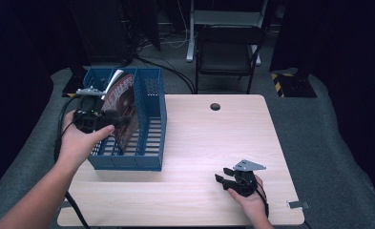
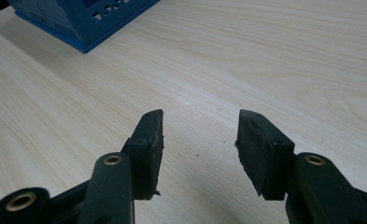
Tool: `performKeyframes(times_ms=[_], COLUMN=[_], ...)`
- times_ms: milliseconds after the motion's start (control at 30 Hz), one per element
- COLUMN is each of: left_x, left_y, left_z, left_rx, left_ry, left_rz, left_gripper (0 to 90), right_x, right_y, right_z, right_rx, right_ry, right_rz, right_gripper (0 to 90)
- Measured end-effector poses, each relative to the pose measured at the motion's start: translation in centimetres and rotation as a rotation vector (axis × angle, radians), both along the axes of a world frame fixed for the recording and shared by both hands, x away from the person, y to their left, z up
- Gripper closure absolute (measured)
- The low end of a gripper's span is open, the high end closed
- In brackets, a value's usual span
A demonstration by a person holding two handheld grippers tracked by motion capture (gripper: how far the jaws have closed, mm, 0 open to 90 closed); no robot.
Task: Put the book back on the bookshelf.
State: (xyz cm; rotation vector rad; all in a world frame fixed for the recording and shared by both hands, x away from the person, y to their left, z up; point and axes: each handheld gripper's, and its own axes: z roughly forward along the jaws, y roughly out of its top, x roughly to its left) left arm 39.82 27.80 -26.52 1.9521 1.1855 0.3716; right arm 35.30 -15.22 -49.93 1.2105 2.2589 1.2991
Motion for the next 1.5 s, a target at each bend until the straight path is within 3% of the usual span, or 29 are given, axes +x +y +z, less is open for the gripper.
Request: performKeyframes(times_ms=[100,300,533,700,800,1133,1500], left_x=[-0.3,-0.9,-1.7,-2.2,-2.5,-3.8,-5.2], left_y=[-0.4,-1.1,-2.0,-2.4,-2.5,-3.0,-3.5], left_z=[-0.5,-2.1,-4.3,-5.8,-6.7,-9.2,-11.9], left_rx=[0.021,0.006,0.019,0.031,0.002,0.003,0.023], left_ry=[-0.006,0.007,0.028,0.033,0.04,0.036,0.038], left_rz=[-0.03,-0.056,-0.095,-0.114,-0.111,-0.133,-0.196], left_gripper=[39.9,39.9,39.9,40.0,40.0,40.4,43.6], right_x=[-0.1,-0.1,-0.1,-0.1,-0.2,-0.2,-0.2], right_y=[0.0,-0.1,-0.2,-0.1,-0.1,-0.1,-0.1], right_z=[0.1,0.1,0.2,0.1,0.2,0.1,0.2], right_rx=[0.001,0.004,0.005,0.005,0.003,0.001,-0.001], right_ry=[0.002,0.006,-0.001,-0.001,-0.006,-0.009,0.0], right_rz=[-0.006,-0.009,-0.008,-0.006,-0.01,-0.011,-0.002], right_gripper=[51.0,51.0,51.0,51.0,51.0,50.8,50.6])
